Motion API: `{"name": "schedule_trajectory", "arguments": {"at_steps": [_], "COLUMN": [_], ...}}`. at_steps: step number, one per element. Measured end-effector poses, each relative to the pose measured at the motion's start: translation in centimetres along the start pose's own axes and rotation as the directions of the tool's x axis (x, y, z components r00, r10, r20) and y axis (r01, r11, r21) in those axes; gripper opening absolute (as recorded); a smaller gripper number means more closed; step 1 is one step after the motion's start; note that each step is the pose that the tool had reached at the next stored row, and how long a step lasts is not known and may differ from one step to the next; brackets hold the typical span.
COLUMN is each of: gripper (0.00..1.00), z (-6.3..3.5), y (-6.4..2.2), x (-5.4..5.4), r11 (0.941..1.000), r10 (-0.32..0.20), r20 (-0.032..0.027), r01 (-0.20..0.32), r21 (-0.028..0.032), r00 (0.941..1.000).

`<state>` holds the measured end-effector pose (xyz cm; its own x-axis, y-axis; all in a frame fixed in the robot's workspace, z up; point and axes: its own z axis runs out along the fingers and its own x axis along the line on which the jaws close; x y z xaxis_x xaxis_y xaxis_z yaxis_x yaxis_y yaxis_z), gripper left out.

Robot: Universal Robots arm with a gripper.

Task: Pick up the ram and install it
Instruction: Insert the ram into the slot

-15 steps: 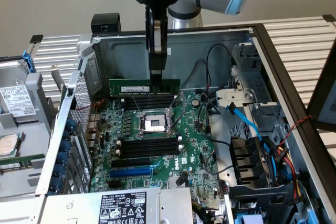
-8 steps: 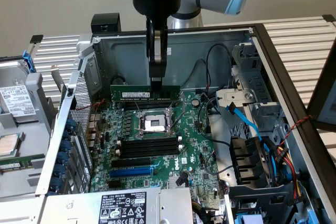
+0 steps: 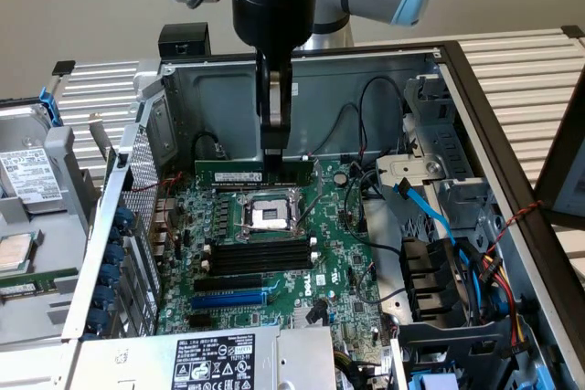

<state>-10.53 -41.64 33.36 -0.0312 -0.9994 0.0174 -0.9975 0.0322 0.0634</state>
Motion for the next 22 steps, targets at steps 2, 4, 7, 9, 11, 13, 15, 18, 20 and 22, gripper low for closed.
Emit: {"name": "schedule_trajectory", "arguments": {"at_steps": [2, 4, 7, 9, 11, 13, 15, 18, 20, 22], "gripper": [0.13, 0.13, 0.13, 0.13, 0.13, 0.13, 0.13, 0.13, 0.13, 0.13], "z": [0.37, 0.73, 1.28, 1.62, 1.97, 2.32, 2.69, 3.08, 3.29, 3.54], "y": [-0.03, -0.05, -0.08, -0.10, -0.13, -0.15, -0.17, -0.15, -0.09, 0.00], "x": [0.0, 0.0, 0.0, -0.1, -0.1, -0.1, -0.1, -0.1, -0.1, -0.1], "r11": [1.0000, 1.0000, 1.0000, 1.0000, 1.0000, 1.0000, 1.0000, 0.9999, 0.9998, 0.9997], "r10": [0.000, 0.001, 0.002, 0.002, 0.002, 0.002, 0.002, 0.003, 0.003, 0.003], "r20": [0.0004, 0.0004, 0.0005, 0.0006, 0.0007, 0.0007, 0.0008, 0.0011, 0.0012, 0.0014], "r01": [0.000, -0.001, -0.002, -0.002, -0.002, -0.002, -0.002, -0.003, -0.003, -0.003], "r21": [0.0000, -0.0001, 0.0013, 0.0036, 0.0050, 0.0062, 0.0073, 0.0133, 0.0192, 0.0239], "r00": [1.0000, 1.0000, 1.0000, 1.0000, 1.0000, 1.0000, 1.0000, 1.0000, 1.0000, 1.0000]}}
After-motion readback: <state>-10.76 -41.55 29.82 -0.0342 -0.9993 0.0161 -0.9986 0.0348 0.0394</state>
